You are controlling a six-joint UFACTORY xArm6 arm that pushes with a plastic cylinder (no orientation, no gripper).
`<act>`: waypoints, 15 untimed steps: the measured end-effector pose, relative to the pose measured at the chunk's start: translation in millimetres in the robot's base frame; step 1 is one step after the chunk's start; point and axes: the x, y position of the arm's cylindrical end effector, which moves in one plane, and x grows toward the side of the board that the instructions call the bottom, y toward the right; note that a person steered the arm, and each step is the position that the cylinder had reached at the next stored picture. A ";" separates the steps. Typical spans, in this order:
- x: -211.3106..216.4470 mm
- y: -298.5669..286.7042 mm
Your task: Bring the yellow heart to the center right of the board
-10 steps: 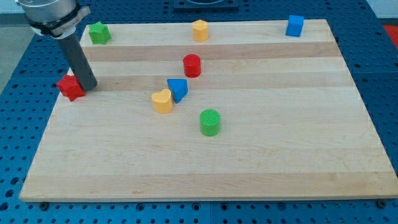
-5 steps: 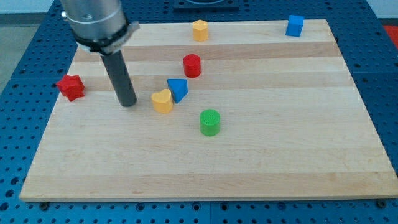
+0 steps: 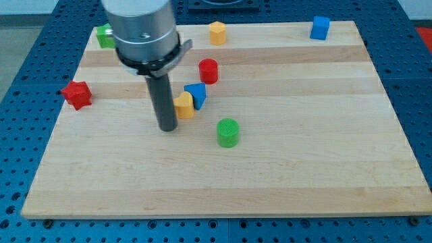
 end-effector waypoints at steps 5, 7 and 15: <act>-27.0 49.4; -40.4 62.8; -35.9 265.5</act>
